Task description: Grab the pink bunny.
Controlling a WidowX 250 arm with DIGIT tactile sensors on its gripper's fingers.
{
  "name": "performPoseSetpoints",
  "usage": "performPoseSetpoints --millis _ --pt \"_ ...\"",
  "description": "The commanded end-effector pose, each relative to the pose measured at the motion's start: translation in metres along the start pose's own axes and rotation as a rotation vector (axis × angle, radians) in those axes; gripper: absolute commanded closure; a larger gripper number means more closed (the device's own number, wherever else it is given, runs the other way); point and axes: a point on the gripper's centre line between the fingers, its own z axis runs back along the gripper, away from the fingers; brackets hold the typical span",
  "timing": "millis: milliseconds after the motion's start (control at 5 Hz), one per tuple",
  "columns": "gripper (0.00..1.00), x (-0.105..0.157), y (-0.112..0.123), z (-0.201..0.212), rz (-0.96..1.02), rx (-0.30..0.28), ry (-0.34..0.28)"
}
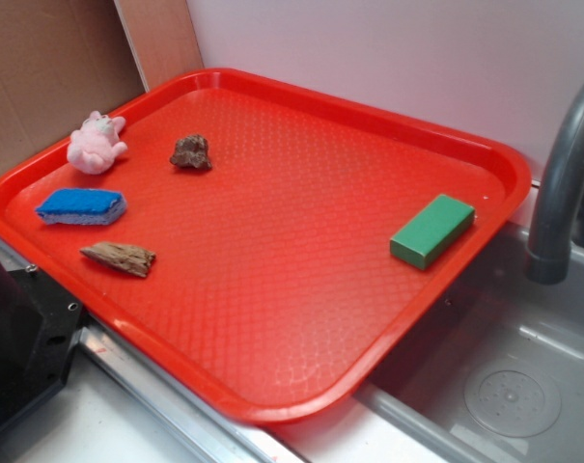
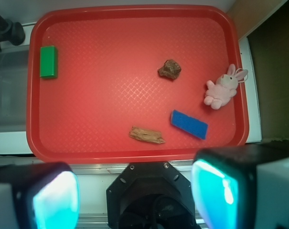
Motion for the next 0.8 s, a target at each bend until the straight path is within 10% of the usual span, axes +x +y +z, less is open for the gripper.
performPoseSetpoints --millis 0,200,400,600 --pt "0.0 0.0 0.0 0.0 0.0 0.0 0.0" --pt "0.0 0.025 0.047 -0.04 0.177 0.041 -0.021" --pt "0.0 0.038 0.066 -0.065 0.263 -0.055 -0.064" --pt "0.0 0.052 0.096 -0.102 0.446 0.012 -0.099"
